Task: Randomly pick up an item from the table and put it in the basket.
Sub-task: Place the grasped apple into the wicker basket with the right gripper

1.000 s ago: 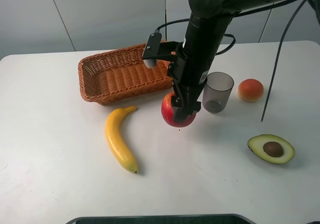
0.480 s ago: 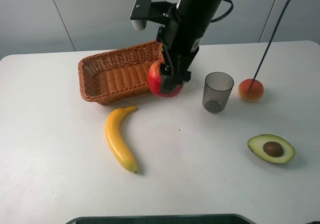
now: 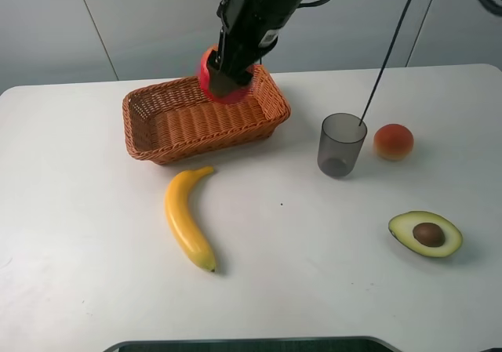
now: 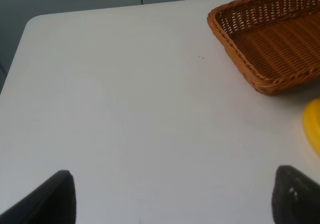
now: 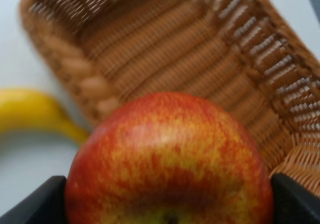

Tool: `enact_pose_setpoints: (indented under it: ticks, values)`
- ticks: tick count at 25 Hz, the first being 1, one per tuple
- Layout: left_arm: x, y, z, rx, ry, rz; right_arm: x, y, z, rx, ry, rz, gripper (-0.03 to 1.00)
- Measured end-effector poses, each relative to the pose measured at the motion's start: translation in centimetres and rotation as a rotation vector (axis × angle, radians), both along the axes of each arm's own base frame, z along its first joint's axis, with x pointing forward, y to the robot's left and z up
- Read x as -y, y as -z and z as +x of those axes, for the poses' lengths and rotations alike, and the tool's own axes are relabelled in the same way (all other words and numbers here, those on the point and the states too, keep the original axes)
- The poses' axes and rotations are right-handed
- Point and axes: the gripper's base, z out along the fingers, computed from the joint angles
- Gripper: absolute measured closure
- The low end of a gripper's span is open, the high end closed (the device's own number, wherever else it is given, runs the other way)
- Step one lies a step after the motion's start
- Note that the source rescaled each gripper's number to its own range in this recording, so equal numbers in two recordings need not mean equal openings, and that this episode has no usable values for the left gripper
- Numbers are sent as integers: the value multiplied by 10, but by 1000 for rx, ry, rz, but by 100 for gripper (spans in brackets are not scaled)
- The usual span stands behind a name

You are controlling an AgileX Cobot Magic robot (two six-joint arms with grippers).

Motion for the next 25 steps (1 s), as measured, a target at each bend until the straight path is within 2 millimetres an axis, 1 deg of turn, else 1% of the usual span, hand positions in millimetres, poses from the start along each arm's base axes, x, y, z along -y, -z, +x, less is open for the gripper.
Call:
enact_pose_setpoints:
  ticks: [4, 10, 14, 20, 25]
  values:
    - [0, 0, 0, 0, 0, 0, -7, 10, 12, 37, 86, 73, 93]
    - [0, 0, 0, 0, 0, 0, -14, 24, 23, 87, 121, 118, 93]
    - [0, 0, 0, 0, 0, 0, -17, 39, 28, 85, 128, 114, 93]
    - [0, 0, 0, 0, 0, 0, -20, 69, 32, 49, 132, 80, 93]
    - [0, 0, 0, 0, 0, 0, -21, 84, 34, 28, 133, 60, 93]
